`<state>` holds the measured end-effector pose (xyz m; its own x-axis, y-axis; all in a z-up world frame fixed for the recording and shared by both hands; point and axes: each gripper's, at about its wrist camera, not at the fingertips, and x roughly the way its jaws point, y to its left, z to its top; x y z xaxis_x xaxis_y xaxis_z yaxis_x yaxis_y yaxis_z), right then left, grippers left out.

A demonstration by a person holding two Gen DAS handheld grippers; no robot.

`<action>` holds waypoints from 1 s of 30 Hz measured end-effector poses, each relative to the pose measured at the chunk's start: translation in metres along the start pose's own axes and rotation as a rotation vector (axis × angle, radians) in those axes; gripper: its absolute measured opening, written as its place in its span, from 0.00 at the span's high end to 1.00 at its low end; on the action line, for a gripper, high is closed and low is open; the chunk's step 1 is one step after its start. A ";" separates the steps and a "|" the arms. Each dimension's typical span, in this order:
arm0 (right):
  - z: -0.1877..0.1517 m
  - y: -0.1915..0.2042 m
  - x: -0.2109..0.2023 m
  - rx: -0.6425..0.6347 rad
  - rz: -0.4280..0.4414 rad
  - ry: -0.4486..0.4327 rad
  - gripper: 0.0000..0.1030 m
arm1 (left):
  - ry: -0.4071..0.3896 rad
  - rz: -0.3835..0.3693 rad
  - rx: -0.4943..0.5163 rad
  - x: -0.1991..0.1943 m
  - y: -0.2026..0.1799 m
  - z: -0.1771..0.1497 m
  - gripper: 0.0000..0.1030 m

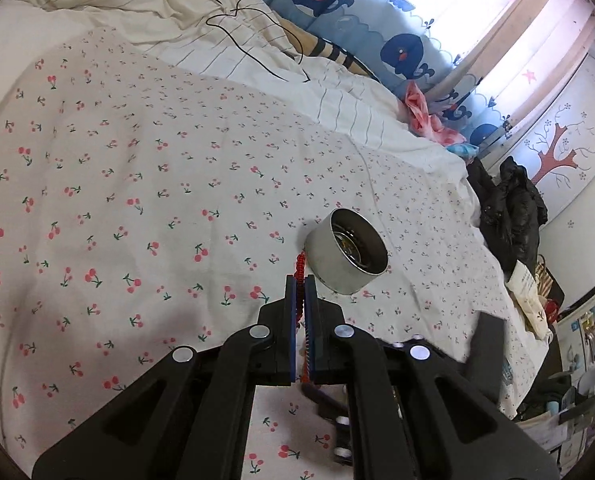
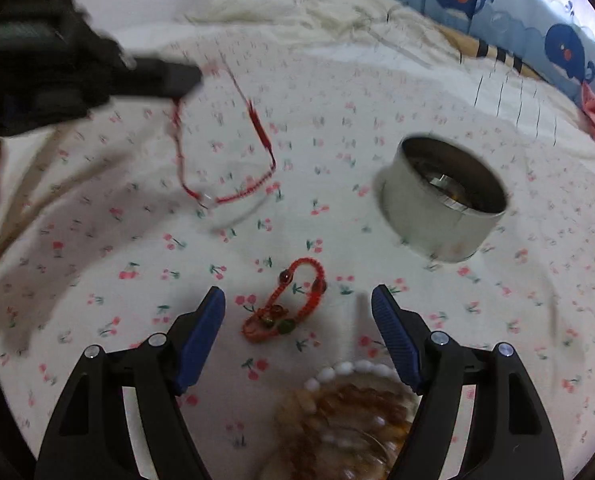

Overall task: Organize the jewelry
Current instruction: 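Lift the red string bracelet with the left gripper while the right grasps the red cord bracelet, then carry both red bracelets over the tin and open both grippers to drop them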

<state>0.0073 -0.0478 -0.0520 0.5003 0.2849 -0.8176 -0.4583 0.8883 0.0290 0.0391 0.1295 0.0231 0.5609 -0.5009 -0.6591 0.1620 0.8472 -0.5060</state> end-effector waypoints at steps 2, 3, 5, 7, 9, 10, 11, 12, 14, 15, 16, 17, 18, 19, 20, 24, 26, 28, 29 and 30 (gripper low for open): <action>-0.001 -0.001 0.006 -0.005 -0.006 0.021 0.50 | 0.001 0.004 0.003 0.001 0.000 -0.001 0.97; -0.001 -0.002 0.005 -0.003 -0.005 0.017 0.58 | 0.006 0.003 0.007 0.003 0.000 -0.001 0.97; 0.000 -0.009 0.000 0.012 0.008 0.013 0.85 | 0.010 0.002 0.012 0.004 -0.002 -0.001 0.97; -0.002 -0.019 -0.005 0.050 0.032 0.007 0.85 | 0.013 -0.003 0.015 0.006 -0.004 -0.001 0.97; -0.004 -0.033 -0.013 0.100 0.059 -0.005 0.86 | 0.015 -0.006 0.018 0.008 -0.005 -0.001 0.97; -0.005 -0.037 -0.017 0.118 0.066 -0.013 0.86 | 0.017 -0.009 0.018 0.010 -0.007 -0.001 0.97; -0.005 -0.041 -0.021 0.136 0.073 -0.023 0.86 | 0.020 -0.012 0.020 0.011 -0.008 -0.001 0.97; -0.004 -0.049 -0.028 0.165 0.083 -0.041 0.86 | 0.022 -0.015 0.023 0.012 -0.009 -0.001 0.97; -0.003 -0.056 -0.040 0.199 0.095 -0.071 0.86 | 0.026 -0.022 0.030 0.014 -0.013 -0.001 0.97; -0.001 -0.059 -0.044 0.210 0.097 -0.082 0.86 | 0.029 -0.028 0.034 0.015 -0.016 -0.001 0.97; 0.000 -0.064 -0.050 0.223 0.097 -0.096 0.86 | 0.031 -0.035 0.039 0.017 -0.020 -0.001 0.97; 0.001 -0.068 -0.055 0.233 0.093 -0.108 0.86 | 0.031 -0.041 0.045 0.018 -0.023 -0.001 0.97; 0.003 -0.073 -0.061 0.247 0.089 -0.124 0.86 | 0.032 -0.051 0.055 0.019 -0.028 -0.001 0.97; 0.005 -0.078 -0.065 0.257 0.087 -0.131 0.86 | 0.033 -0.059 0.060 0.020 -0.031 -0.001 0.97; 0.007 -0.084 -0.068 0.268 0.083 -0.138 0.86 | 0.035 -0.075 0.067 0.022 -0.037 0.000 0.97; 0.012 -0.106 -0.075 0.310 0.082 -0.157 0.86 | 0.018 -0.123 0.120 0.025 -0.066 0.005 0.97; 0.015 -0.116 -0.078 0.319 0.080 -0.165 0.86 | 0.014 -0.134 0.145 0.027 -0.080 0.007 0.97; 0.017 -0.122 -0.080 0.325 0.077 -0.173 0.86 | 0.018 -0.139 0.160 0.034 -0.090 0.013 0.97; 0.019 -0.126 -0.081 0.329 0.077 -0.177 0.86 | 0.016 -0.140 0.158 0.036 -0.093 0.016 0.97; 0.019 -0.128 -0.082 0.332 0.076 -0.180 0.86 | 0.014 -0.142 0.157 0.040 -0.096 0.020 0.97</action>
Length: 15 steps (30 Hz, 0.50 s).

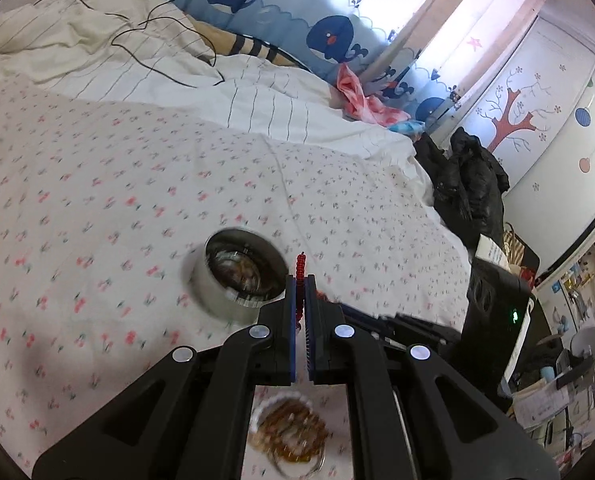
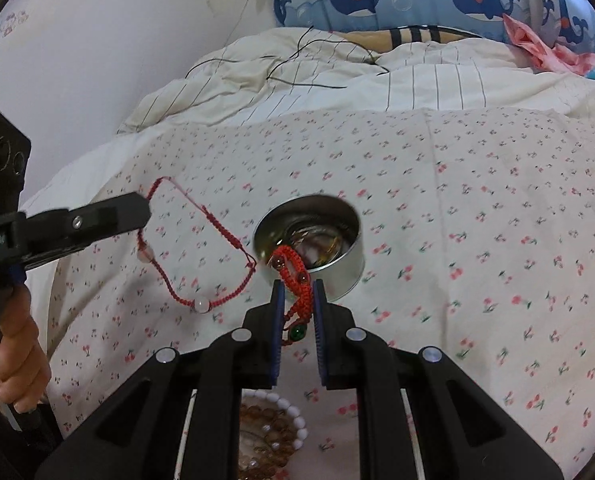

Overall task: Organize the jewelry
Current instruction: 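Carry both red bracelets over the tin and open both grippers to drop them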

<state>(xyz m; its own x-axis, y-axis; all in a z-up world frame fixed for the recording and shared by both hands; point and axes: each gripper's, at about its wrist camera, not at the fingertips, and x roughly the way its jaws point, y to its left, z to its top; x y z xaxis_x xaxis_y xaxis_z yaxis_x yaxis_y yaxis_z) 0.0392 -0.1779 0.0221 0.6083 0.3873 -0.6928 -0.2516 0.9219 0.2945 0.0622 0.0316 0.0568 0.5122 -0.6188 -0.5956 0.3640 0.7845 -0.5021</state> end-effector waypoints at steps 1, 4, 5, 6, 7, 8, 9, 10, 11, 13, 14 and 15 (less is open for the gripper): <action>0.002 -0.004 -0.002 0.005 -0.002 -0.006 0.86 | -0.005 -0.005 -0.001 0.005 -0.002 0.005 0.97; 0.006 -0.014 -0.005 0.025 -0.008 -0.022 0.86 | -0.001 -0.009 0.002 0.020 -0.005 0.014 0.97; 0.008 -0.018 -0.006 0.028 -0.010 -0.028 0.86 | 0.002 -0.013 0.000 0.025 -0.004 0.016 0.97; 0.011 -0.019 -0.005 0.029 -0.013 -0.033 0.86 | 0.003 -0.021 -0.004 0.031 -0.003 0.017 0.97; 0.014 -0.020 -0.005 0.026 -0.013 -0.038 0.86 | 0.003 -0.023 -0.007 0.038 -0.003 0.019 0.97; 0.018 -0.020 -0.004 0.019 -0.015 -0.042 0.86 | 0.007 -0.012 -0.006 0.044 -0.002 0.020 0.97; 0.020 -0.020 -0.003 0.013 -0.017 -0.045 0.86 | 0.012 0.003 -0.003 0.049 -0.002 0.020 0.97; 0.025 -0.019 0.000 0.006 -0.019 -0.047 0.86 | 0.020 0.020 0.000 0.055 0.000 0.020 0.97; 0.029 -0.019 0.003 0.000 -0.019 -0.047 0.86 | 0.027 0.036 0.002 0.060 0.003 0.019 0.97; 0.037 -0.016 0.013 -0.015 -0.022 -0.046 0.86 | 0.045 0.070 -0.005 0.069 0.010 0.017 0.97; 0.039 -0.015 0.018 -0.021 -0.023 -0.042 0.86 | 0.055 0.088 -0.010 0.075 0.014 0.017 0.97; 0.042 -0.013 0.026 -0.026 -0.023 -0.034 0.86 | 0.059 0.113 -0.010 0.080 0.017 0.018 0.97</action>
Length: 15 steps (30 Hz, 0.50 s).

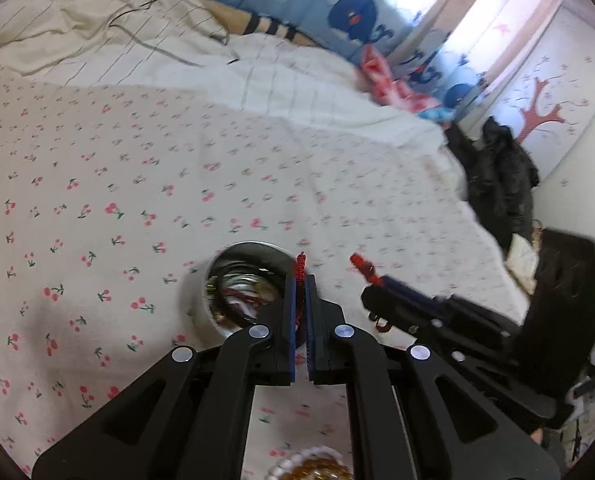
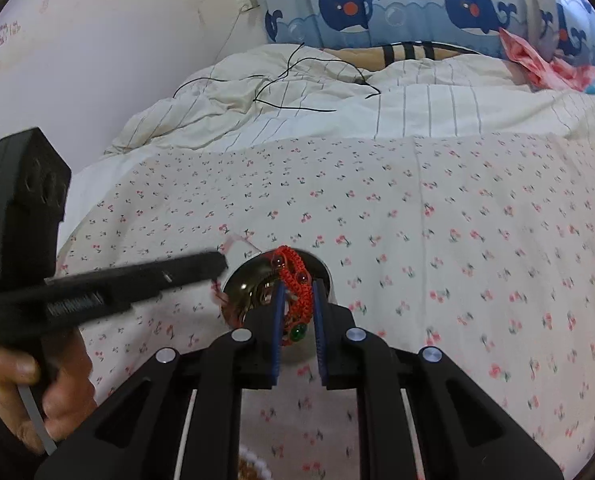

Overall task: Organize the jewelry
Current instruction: 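Carry both red bracelets over the tin and open both grippers to drop them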

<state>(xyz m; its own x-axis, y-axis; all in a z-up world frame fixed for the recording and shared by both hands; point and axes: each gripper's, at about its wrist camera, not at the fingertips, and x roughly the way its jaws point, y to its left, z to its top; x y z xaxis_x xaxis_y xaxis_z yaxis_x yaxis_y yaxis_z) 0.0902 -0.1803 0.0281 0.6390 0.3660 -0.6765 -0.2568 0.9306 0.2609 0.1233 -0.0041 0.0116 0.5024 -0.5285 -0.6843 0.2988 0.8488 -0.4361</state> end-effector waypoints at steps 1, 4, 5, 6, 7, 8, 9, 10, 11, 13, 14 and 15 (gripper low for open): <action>0.001 0.001 0.005 -0.004 0.001 0.006 0.86 | 0.006 0.024 0.000 0.005 0.002 0.001 0.97; 0.003 0.005 0.026 -0.025 -0.001 0.036 0.86 | 0.035 0.111 -0.010 0.017 0.009 0.001 0.96; 0.003 0.007 0.033 -0.030 -0.001 0.047 0.86 | 0.052 0.143 -0.012 0.020 0.011 0.000 0.94; 0.003 0.009 0.037 -0.035 -0.002 0.053 0.86 | 0.062 0.167 -0.012 0.021 0.012 -0.001 0.90; 0.003 0.011 0.044 -0.045 -0.004 0.063 0.86 | 0.069 0.207 -0.005 0.021 0.013 -0.002 0.87; 0.002 0.013 0.048 -0.055 -0.008 0.071 0.86 | 0.066 0.241 0.002 0.019 0.013 -0.003 0.77; 0.001 0.015 0.052 -0.066 -0.016 0.079 0.84 | 0.055 0.276 0.008 0.015 0.014 -0.003 0.68; -0.001 0.016 0.057 -0.075 -0.026 0.101 0.84 | 0.035 0.321 0.021 0.011 0.013 -0.003 0.65; -0.002 0.016 0.060 -0.078 -0.030 0.110 0.79 | 0.023 0.348 0.039 0.008 0.012 -0.003 0.59; -0.005 0.015 0.059 -0.078 -0.039 0.104 0.64 | 0.001 0.402 0.083 0.003 0.007 -0.005 0.50; -0.006 0.015 0.057 -0.081 -0.044 0.100 0.62 | -0.023 0.439 0.110 -0.002 0.003 -0.007 0.49; -0.006 0.015 0.055 -0.082 -0.046 0.099 0.62 | -0.041 0.457 0.129 -0.007 -0.001 -0.009 0.49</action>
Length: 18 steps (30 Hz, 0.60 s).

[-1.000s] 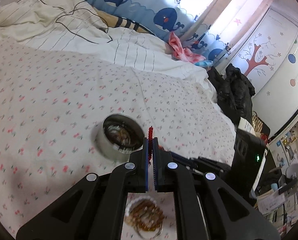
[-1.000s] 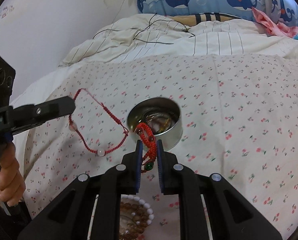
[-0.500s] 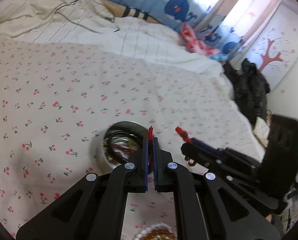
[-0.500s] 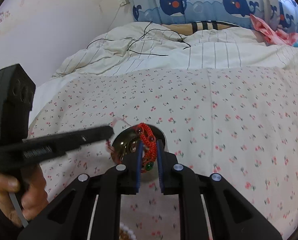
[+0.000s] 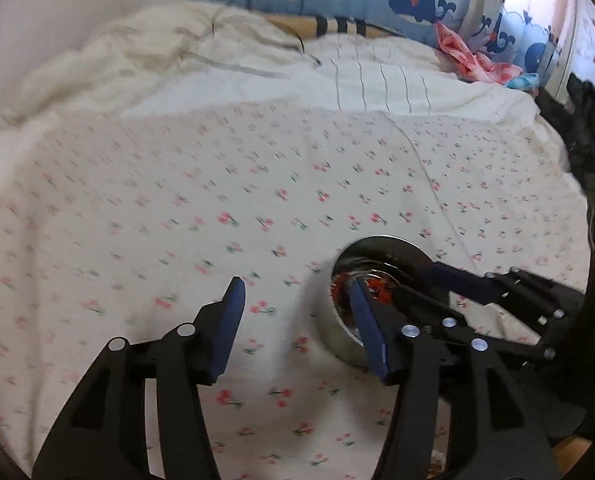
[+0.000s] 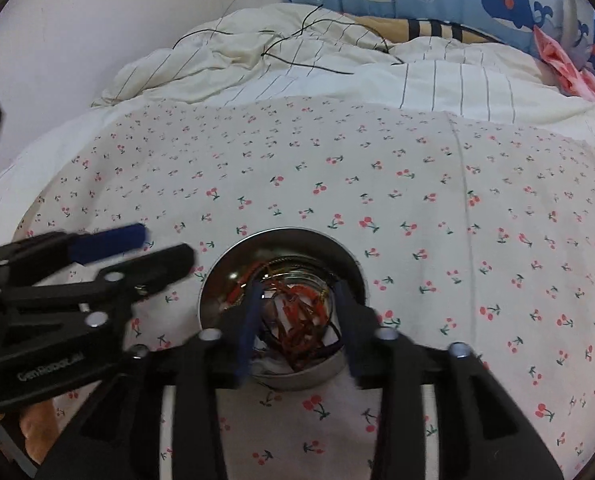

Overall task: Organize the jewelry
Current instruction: 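Carry both red bracelets over the tin and open both grippers to drop them, then move both grippers back to the white and amber bead bracelets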

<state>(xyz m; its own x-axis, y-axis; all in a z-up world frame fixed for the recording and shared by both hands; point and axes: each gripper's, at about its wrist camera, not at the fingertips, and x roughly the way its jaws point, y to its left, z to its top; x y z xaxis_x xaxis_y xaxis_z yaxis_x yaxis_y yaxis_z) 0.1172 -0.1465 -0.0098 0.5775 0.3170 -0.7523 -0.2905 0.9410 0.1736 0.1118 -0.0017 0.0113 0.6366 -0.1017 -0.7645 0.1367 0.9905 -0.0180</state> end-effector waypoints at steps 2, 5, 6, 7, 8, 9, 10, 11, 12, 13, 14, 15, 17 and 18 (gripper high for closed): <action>-0.002 0.001 -0.006 -0.001 -0.002 -0.010 0.62 | -0.032 0.025 0.024 -0.012 -0.002 -0.002 0.47; -0.004 -0.001 -0.019 0.015 0.002 -0.038 0.56 | -0.069 0.086 0.078 -0.024 -0.007 -0.006 0.44; -0.005 -0.001 -0.024 0.016 -0.003 -0.047 0.54 | -0.079 0.098 0.089 -0.027 -0.009 -0.006 0.43; -0.006 -0.001 -0.028 0.016 -0.005 -0.055 0.53 | -0.085 0.101 0.098 -0.030 -0.009 -0.007 0.43; -0.007 -0.002 -0.032 0.018 -0.008 -0.062 0.51 | -0.088 0.100 0.102 -0.032 -0.011 -0.007 0.43; -0.008 -0.003 -0.038 0.024 -0.013 -0.070 0.49 | -0.093 0.103 0.105 -0.036 -0.012 -0.008 0.42; -0.010 -0.004 -0.042 0.029 -0.016 -0.077 0.47 | -0.102 0.117 0.116 -0.039 -0.013 -0.010 0.42; -0.012 -0.006 -0.046 0.033 -0.018 -0.079 0.45 | -0.107 0.125 0.125 -0.042 -0.015 -0.013 0.41; -0.015 -0.008 -0.049 0.038 -0.023 -0.081 0.41 | -0.112 0.133 0.134 -0.044 -0.016 -0.015 0.40; -0.020 -0.010 -0.053 0.046 -0.031 -0.082 0.39 | -0.117 0.136 0.139 -0.047 -0.016 -0.017 0.39; -0.025 -0.012 -0.055 0.050 -0.034 -0.081 0.38 | -0.120 0.135 0.140 -0.049 -0.017 -0.018 0.38; -0.027 -0.014 -0.055 0.054 -0.038 -0.073 0.38 | -0.125 0.129 0.140 -0.052 -0.018 -0.019 0.38; -0.035 -0.018 -0.056 0.063 -0.048 -0.063 0.37 | -0.134 0.118 0.146 -0.056 -0.021 -0.022 0.37; -0.040 -0.021 -0.057 0.071 -0.055 -0.059 0.36 | -0.143 0.120 0.152 -0.059 -0.022 -0.023 0.36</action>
<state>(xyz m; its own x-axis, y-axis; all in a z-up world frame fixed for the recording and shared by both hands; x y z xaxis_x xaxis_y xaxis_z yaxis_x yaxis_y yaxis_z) 0.0598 -0.1885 0.0037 0.6358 0.2688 -0.7235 -0.2034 0.9626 0.1790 0.0537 -0.0156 0.0414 0.7543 -0.0073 -0.6565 0.1599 0.9719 0.1730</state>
